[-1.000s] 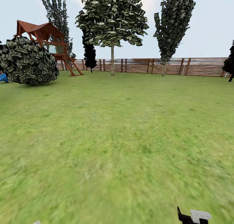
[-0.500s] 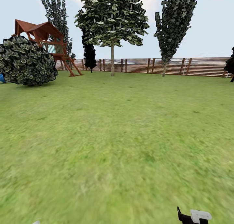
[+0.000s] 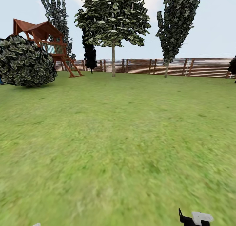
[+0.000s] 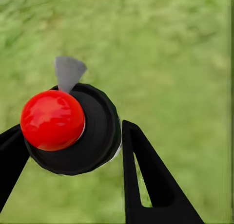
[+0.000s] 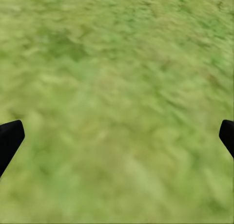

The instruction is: In the garden, pick up the pesticide atomizer on the floor and spray pesticide onto both trees until each tree trunk is fully covered.

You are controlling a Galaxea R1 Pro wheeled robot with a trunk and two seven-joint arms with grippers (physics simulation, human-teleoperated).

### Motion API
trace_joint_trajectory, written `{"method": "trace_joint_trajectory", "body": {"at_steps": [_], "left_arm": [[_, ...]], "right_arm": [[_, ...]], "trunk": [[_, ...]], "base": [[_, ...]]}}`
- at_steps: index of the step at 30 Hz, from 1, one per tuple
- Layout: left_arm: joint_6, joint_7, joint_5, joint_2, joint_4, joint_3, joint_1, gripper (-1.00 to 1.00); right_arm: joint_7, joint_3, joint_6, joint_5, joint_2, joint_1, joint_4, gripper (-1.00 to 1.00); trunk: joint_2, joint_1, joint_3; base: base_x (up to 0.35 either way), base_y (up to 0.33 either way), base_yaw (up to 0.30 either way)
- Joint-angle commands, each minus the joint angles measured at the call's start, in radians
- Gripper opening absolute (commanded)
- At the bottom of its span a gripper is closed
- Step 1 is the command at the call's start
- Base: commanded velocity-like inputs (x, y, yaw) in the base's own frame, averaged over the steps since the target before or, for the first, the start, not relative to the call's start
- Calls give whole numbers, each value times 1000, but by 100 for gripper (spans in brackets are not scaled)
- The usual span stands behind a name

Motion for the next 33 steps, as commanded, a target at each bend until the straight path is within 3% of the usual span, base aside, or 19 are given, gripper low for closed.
{"method": "trace_joint_trajectory", "body": {"at_steps": [1,33], "left_arm": [[0,0,0,0,0,0,0,-100],[1,-2,-2,0,0,0,0,-100]], "right_arm": [[0,0,0,0,0,0,0,100],[0,-1,1,0,-3,0,-1,100]], "trunk": [[0,0,0],[0,0,0]], "base": [[342,0,0],[342,74,0]]}}
